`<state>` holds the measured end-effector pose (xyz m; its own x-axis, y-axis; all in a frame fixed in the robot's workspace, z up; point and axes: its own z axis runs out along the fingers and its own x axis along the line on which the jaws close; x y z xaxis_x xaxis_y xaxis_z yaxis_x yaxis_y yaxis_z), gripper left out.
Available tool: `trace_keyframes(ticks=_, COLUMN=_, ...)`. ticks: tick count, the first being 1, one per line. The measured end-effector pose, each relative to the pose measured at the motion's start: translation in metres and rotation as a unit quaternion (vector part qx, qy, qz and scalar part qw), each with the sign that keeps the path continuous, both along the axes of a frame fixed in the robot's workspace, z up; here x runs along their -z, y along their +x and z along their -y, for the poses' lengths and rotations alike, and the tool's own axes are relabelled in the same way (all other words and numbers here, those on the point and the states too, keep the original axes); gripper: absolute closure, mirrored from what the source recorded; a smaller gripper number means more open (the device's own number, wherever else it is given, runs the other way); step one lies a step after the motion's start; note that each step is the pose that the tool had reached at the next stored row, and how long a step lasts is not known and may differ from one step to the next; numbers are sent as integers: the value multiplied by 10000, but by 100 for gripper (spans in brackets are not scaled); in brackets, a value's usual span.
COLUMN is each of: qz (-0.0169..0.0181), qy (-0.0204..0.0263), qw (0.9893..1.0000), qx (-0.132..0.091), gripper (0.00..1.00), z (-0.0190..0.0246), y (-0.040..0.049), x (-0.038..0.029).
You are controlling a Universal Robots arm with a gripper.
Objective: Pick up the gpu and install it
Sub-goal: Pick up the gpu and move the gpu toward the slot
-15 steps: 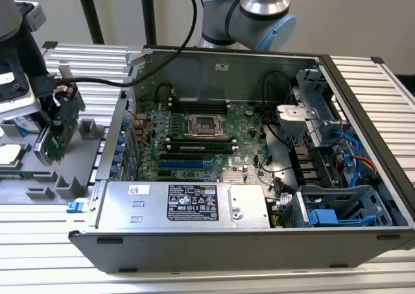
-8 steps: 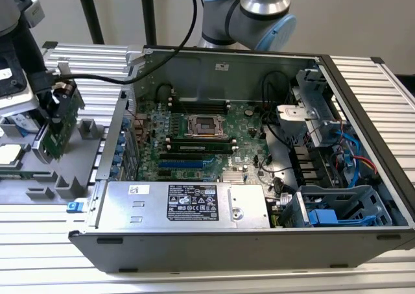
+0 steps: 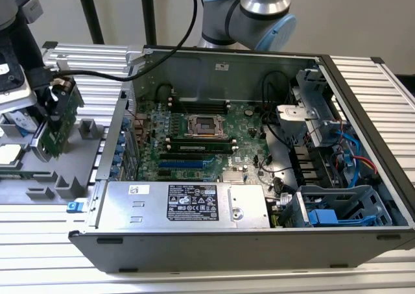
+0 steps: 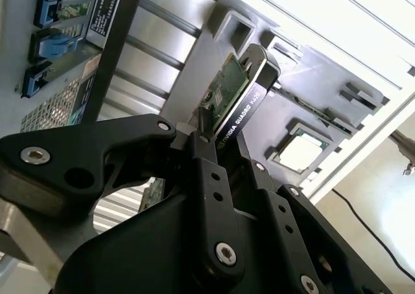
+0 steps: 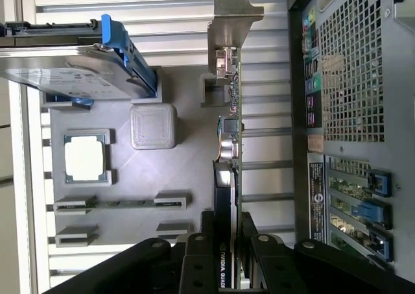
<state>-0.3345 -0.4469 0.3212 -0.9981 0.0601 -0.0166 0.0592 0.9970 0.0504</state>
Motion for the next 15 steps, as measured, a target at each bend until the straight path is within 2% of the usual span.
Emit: trace_keyframes(ticks=15, qz=-1, qy=-1, qw=10000, qx=0, gripper=100, z=0, y=0, x=-32)
